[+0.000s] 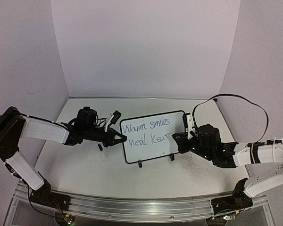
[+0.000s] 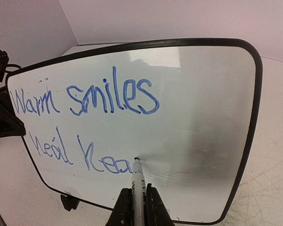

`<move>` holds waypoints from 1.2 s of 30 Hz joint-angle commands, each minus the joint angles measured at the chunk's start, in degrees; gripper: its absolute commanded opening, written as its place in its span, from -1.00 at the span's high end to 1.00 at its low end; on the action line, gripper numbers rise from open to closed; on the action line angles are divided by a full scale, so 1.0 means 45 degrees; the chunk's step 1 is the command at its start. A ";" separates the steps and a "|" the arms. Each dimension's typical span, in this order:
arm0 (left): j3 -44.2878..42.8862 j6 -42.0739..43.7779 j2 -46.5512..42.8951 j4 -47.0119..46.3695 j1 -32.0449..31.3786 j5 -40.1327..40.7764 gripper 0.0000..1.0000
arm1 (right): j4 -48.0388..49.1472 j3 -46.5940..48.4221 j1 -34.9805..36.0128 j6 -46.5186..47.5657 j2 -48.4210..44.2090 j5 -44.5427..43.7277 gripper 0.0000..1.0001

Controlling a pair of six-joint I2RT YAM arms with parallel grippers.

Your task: Write a sentence on the whiteboard

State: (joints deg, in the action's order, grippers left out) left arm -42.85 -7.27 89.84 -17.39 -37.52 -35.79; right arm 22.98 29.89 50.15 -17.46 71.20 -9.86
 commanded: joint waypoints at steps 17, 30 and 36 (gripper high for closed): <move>-0.0194 0.0712 0.0021 0.0801 0.0153 0.2061 1.00 | -0.0513 -0.0266 -0.0043 -0.0494 -0.0009 -0.0044 1.00; -0.0233 0.0698 0.0080 0.0835 0.0154 0.2036 1.00 | -0.0320 0.0070 -0.0045 -0.0455 0.0284 0.0104 1.00; -0.0239 0.0697 0.0019 0.0839 0.0152 0.2028 1.00 | 0.0034 0.0327 -0.0057 -0.0507 -0.0029 -0.0332 1.00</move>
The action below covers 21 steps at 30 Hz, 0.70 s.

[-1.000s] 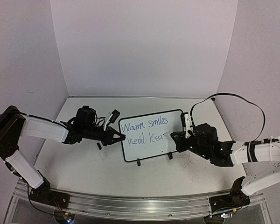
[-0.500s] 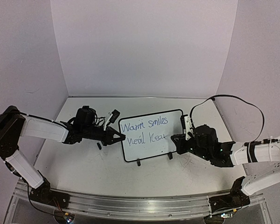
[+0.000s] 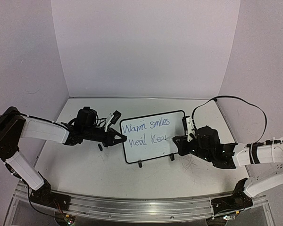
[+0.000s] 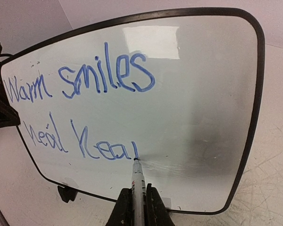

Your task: Write a sentence on the whiteboard

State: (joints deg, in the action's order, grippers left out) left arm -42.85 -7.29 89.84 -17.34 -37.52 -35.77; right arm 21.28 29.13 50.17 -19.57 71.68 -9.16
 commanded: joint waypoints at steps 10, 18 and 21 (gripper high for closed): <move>-0.0203 0.0702 -0.0003 0.0844 0.0159 0.2032 1.00 | 0.0505 0.0659 -0.0154 0.0014 -0.0073 -0.0780 1.00; -0.0200 0.0711 0.0031 0.0846 0.0149 0.2018 1.00 | 0.0524 0.0262 -0.0159 -0.0186 -0.0849 -0.1368 1.00; -0.0202 0.0702 0.0063 0.0846 0.0154 0.1993 1.00 | 0.0640 -0.0113 -0.0158 -0.0025 -0.1352 -0.0782 1.00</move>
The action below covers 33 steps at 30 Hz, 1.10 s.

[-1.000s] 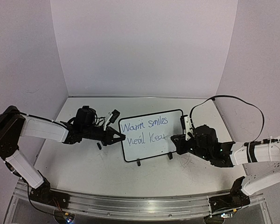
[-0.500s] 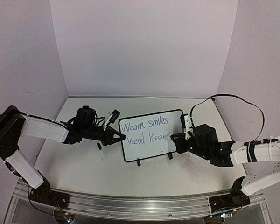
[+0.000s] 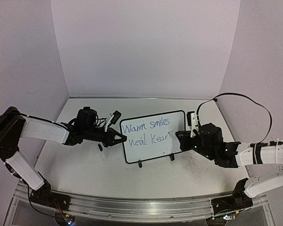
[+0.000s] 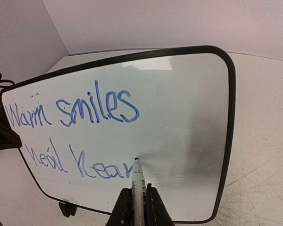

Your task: Write a sentence on the whiteboard

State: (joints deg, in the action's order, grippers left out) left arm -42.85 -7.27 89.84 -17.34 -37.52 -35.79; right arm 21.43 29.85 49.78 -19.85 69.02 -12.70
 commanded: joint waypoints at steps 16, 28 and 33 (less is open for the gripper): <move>-0.0159 0.0700 -0.0032 0.0845 0.0145 0.2076 1.00 | 0.1205 0.0217 -0.0316 0.0212 -0.0034 -0.0165 1.00; -0.0224 0.0795 0.0070 0.0846 0.0134 0.2071 1.00 | 0.0806 0.0215 -0.0319 0.0193 0.0229 -0.0117 1.00; -0.0201 0.0795 0.0096 0.0846 0.0147 0.2055 1.00 | 0.0213 0.0001 -0.0307 -0.0024 0.0226 0.0176 1.00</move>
State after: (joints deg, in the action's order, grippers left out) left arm -42.87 -7.25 89.84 -17.30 -37.56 -35.73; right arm 24.35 28.51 48.53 -19.25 69.41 -12.27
